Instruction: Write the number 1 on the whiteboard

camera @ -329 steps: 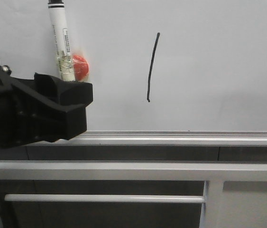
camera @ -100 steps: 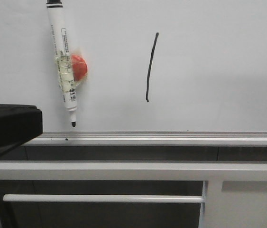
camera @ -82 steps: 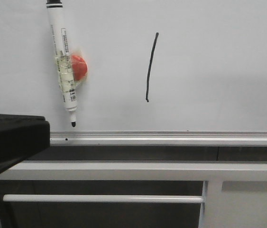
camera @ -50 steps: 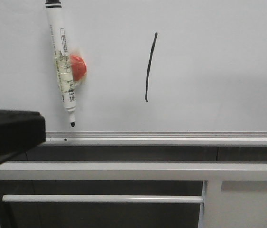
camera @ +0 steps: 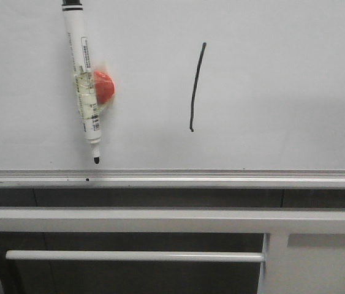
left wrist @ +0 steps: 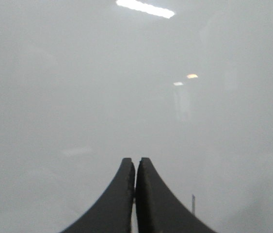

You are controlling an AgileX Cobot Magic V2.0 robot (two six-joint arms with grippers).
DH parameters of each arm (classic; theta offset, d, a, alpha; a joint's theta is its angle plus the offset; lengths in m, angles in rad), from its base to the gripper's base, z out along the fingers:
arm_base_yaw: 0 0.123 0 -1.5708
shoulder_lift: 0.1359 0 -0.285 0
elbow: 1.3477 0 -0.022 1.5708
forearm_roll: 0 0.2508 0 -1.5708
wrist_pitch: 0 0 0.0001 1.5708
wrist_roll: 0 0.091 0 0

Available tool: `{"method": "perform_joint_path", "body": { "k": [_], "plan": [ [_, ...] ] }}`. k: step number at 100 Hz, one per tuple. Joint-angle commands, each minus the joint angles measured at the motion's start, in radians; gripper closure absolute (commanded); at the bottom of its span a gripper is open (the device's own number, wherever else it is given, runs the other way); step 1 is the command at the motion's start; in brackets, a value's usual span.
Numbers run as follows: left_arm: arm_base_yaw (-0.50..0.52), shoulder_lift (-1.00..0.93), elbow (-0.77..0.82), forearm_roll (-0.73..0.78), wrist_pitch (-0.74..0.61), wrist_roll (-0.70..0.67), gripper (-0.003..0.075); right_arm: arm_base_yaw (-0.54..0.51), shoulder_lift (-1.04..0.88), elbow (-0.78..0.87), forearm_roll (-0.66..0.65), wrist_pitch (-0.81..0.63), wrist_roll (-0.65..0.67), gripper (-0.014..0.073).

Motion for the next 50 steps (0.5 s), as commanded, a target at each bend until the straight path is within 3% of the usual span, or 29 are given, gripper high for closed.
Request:
{"method": "perform_joint_path", "body": {
  "k": [1, 36, 50],
  "plan": [
    [0.115, -0.116, -0.010, 0.096, 0.027, -0.029, 0.0741, 0.001, -0.010, -0.026, 0.020, -0.006, -0.014, 0.0657],
    [0.575, -0.577, -0.010, 0.177, 0.468, -0.257, 0.0741, 0.001, -0.010, -0.026, 0.020, -0.012, -0.014, 0.0657],
    [0.686, -0.656, -0.010, 0.175, 0.591, -0.272, 0.0741, 0.001, -0.010, -0.026, 0.020, -0.012, -0.014, 0.0657]
  ]
}}
